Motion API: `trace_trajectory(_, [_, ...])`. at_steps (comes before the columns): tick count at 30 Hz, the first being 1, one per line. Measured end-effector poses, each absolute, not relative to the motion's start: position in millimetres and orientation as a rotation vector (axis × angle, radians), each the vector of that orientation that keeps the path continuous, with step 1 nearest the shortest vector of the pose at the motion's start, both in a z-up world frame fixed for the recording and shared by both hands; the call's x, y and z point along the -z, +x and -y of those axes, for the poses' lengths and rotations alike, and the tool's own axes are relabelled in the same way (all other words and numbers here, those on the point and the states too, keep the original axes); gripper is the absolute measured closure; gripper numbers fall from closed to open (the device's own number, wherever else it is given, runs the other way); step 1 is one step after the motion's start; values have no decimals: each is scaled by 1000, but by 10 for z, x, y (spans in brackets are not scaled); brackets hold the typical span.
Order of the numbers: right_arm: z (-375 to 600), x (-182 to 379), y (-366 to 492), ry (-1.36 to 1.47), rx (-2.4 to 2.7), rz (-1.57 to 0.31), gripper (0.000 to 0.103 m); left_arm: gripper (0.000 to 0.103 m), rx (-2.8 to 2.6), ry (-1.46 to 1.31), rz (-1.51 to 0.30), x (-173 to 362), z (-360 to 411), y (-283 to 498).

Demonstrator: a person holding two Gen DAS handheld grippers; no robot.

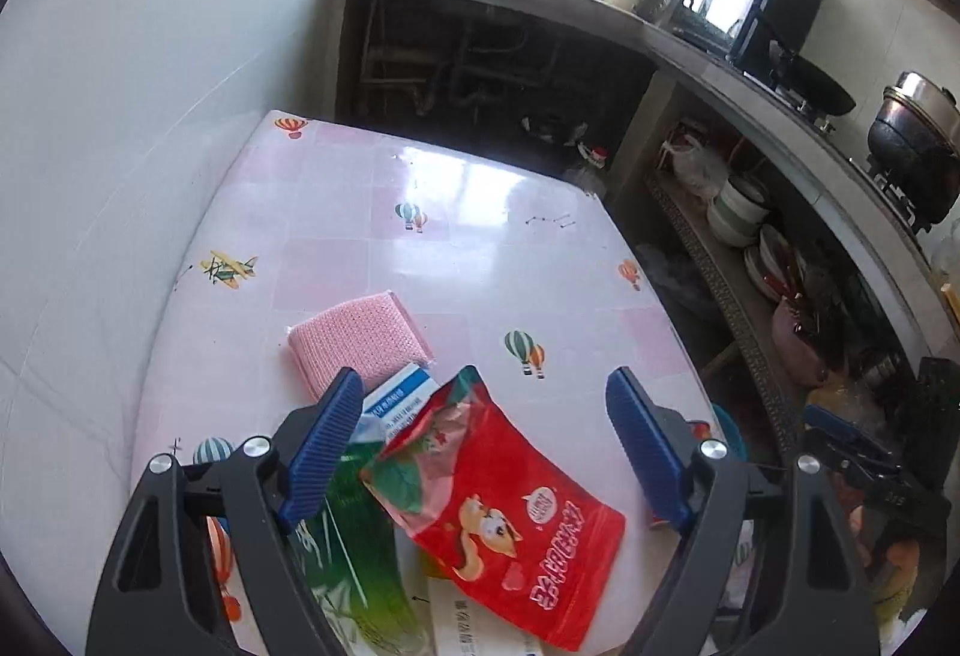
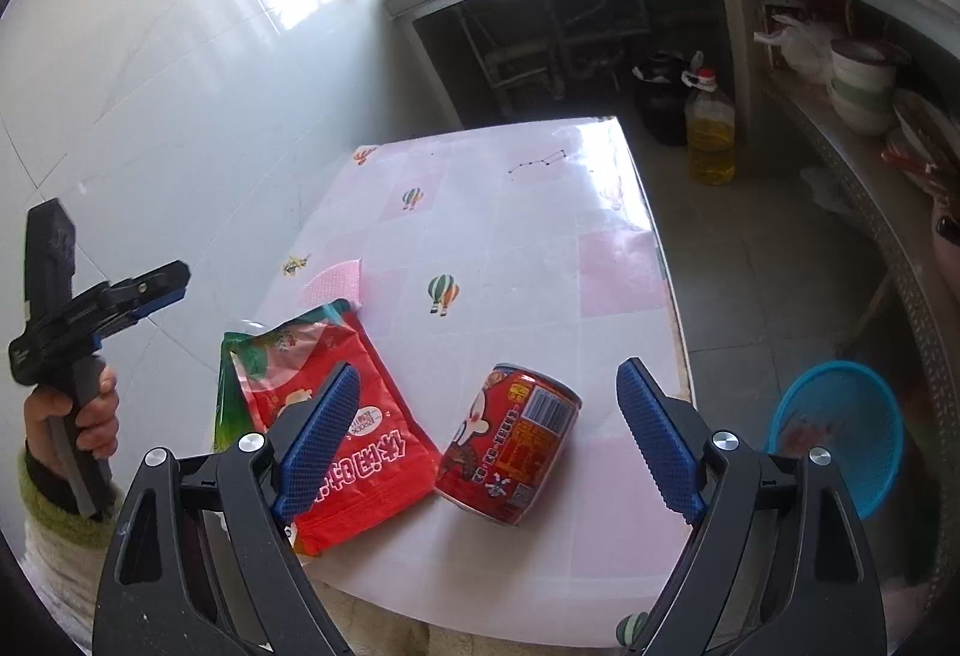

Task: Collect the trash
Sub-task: 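Move both grippers back to the table, then reach the left gripper to the pink sponge and close on it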

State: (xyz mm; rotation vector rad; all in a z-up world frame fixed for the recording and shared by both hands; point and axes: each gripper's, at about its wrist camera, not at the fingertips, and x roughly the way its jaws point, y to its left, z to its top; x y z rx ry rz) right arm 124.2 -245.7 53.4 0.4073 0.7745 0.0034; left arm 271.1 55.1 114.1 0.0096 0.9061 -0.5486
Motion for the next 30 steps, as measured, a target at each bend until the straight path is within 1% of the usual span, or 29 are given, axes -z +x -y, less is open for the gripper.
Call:
trace_trajectory(3, [2437, -545, 1243, 403, -9, -780, 20, 22, 561, 66, -1050, -872, -524, 3144])
trace_trajectory(5, [2439, -548, 1234, 404, -9, -783, 20, 22, 533, 144, -1112, -669, -505, 3380])
trace_trajectory(9, [2466, -549, 1250, 406, 1, -791, 20, 22, 501, 389, -1117, -411, -413, 3658])
trace_trajectory(11, [2474, -544, 1290, 407, 6, -797, 20, 18, 523, 477, -1131, -317, -375, 3751])
trace_trajectory(12, [2477, -537, 1312, 409, 8, -801, 20, 15, 536, 506, -1147, -274, -367, 3795])
trace_trajectory(15, [2474, -506, 1387, 423, 6, -814, 20, 14, 543, 599, -1204, -114, -281, 3937])
trace_trajectory(20, [2423, -466, 1506, 430, -7, -830, 20, 14, 557, 661, -1292, 156, -217, 4116])
trace_trajectory(21, [2413, -459, 1527, 429, -9, -833, 20, 10, 560, 665, -1298, 188, -214, 4140])
trace_trajectory(22, [2406, -457, 1545, 428, -8, -836, 20, 9, 566, 655, -1293, 188, -214, 4169])
trace_trajectory(30, [2424, -457, 1593, 433, 3, -847, 20, 9, 539, 627, -1308, 355, -220, 4414])
